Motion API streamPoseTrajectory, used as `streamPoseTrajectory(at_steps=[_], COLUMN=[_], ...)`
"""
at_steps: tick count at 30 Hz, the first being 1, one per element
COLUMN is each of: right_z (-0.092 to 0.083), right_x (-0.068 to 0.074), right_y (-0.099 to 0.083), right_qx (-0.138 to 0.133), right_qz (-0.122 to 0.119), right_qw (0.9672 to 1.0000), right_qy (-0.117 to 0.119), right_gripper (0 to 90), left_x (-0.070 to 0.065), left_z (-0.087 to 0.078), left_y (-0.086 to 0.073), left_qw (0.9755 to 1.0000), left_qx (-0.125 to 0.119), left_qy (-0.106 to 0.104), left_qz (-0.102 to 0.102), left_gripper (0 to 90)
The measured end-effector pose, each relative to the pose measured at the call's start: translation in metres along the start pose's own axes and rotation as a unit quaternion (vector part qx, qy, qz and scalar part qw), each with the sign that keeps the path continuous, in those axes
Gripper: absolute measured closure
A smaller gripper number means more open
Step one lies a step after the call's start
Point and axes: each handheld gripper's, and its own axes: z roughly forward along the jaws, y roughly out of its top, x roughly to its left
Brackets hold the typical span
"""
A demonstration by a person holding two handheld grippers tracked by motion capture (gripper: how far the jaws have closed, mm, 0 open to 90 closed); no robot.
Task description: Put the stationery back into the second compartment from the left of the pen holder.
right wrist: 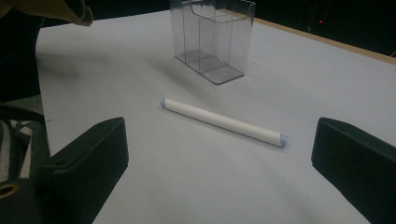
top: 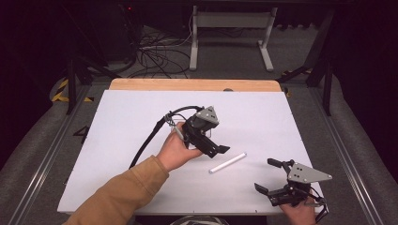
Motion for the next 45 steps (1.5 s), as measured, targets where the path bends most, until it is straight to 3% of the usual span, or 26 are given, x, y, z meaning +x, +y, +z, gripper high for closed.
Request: streamPoseTrajectory(at_steps=[12,18,25,30,37,45], right_z=[0.000,-0.001,-0.001,-0.001,-0.002,-0.003], right_x=[0.000,0.000,0.000,0.000,0.000,0.000], right_y=[0.000,0.000,0.000,0.000,0.000,0.000], right_qx=[0.000,0.000,-0.001,-0.002,-0.006,-0.005], right_qz=[0.001,0.001,0.000,-0.001,0.000,0.000], right_qw=[1.0000,1.0000,1.0000,1.0000,1.0000,1.0000], right_qy=[0.000,0.000,0.001,0.002,0.002,0.002], right_gripper=[4.4,4.4,4.4,4.3,4.2,4.3], left_x=[-0.002,-0.002,-0.007,-0.010,-0.010,-0.010], left_z=[0.028,0.039,0.048,0.056,0.070,0.091], left_y=[0.004,0.007,0.008,0.008,0.009,0.008], left_qw=[0.9997,0.9992,0.9985,0.9973,0.9934,0.9879], left_qx=[0.024,0.034,0.054,0.072,0.110,0.147], left_qy=[-0.002,-0.019,-0.008,0.001,0.010,0.016], left_qz=[-0.005,-0.012,-0.005,-0.018,-0.031,-0.046], left_gripper=[7.8,9.2,11.7,20.4,31.9,35.2])
